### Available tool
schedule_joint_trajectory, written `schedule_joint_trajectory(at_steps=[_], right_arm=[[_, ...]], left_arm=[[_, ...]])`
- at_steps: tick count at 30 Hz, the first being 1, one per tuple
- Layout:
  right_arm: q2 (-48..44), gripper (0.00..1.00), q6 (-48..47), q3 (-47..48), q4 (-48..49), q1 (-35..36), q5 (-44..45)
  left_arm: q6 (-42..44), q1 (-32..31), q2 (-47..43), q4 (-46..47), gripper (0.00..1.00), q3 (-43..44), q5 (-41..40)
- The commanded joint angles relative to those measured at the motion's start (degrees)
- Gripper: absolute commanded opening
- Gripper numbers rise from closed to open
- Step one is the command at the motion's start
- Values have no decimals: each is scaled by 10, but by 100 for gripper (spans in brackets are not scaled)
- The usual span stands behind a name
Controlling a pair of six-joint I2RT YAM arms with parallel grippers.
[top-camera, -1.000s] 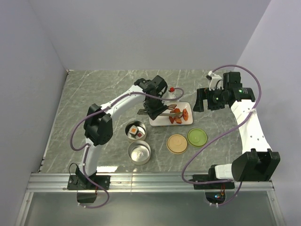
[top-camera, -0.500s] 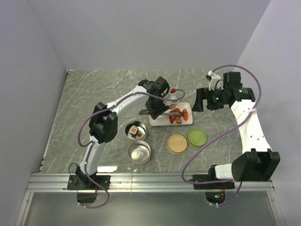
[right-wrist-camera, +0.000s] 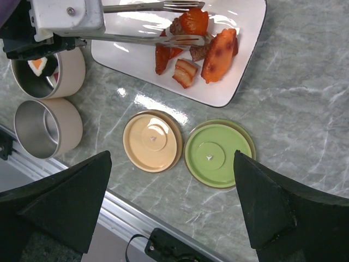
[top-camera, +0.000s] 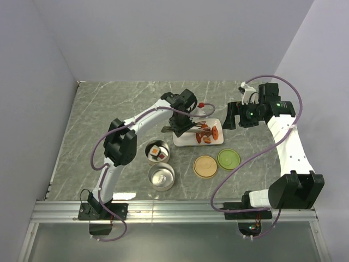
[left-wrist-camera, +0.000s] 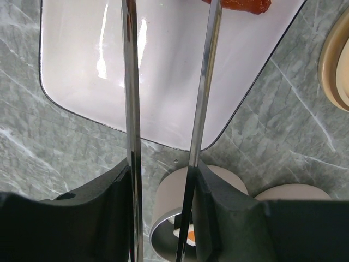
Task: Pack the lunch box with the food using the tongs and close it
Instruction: Pick up the food using the clamp
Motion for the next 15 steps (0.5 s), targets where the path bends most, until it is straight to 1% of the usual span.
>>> schedule_joint_trajectory(at_steps=[1,15], right_arm=[[2,100,-1,27,6,-5,-12],[-4,100,-4,26,2,-5,-10]], left_arm=[[6,-3,-48,9,38,14,-9],[3,-3,-90,4,37,12,3]])
